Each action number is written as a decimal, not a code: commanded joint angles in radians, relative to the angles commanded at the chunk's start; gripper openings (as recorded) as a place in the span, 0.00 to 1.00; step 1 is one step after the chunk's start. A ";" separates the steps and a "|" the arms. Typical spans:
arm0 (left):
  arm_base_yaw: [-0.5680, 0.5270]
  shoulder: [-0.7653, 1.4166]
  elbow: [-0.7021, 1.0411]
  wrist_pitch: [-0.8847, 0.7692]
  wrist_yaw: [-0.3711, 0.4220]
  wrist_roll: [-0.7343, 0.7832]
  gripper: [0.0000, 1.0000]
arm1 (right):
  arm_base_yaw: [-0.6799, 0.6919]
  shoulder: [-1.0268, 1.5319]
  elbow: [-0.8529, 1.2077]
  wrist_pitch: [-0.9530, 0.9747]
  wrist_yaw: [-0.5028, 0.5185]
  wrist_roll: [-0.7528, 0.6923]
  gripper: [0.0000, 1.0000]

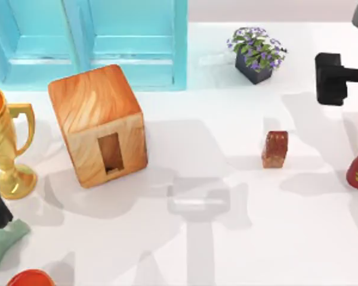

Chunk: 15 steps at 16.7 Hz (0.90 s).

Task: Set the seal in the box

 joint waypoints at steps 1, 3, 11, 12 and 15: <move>0.000 0.000 0.000 0.000 0.000 0.000 1.00 | 0.020 0.103 0.087 -0.061 -0.001 0.019 1.00; 0.000 0.000 0.000 0.000 0.000 0.000 1.00 | 0.052 0.288 0.245 -0.172 -0.001 0.055 1.00; 0.000 0.000 0.000 0.000 0.000 0.000 1.00 | 0.118 0.661 0.601 -0.394 -0.002 0.131 1.00; 0.000 0.000 0.000 0.000 0.000 0.000 1.00 | 0.119 0.664 0.606 -0.397 -0.002 0.132 1.00; 0.000 0.000 0.000 0.000 0.000 0.000 1.00 | 0.119 0.664 0.606 -0.397 -0.002 0.132 1.00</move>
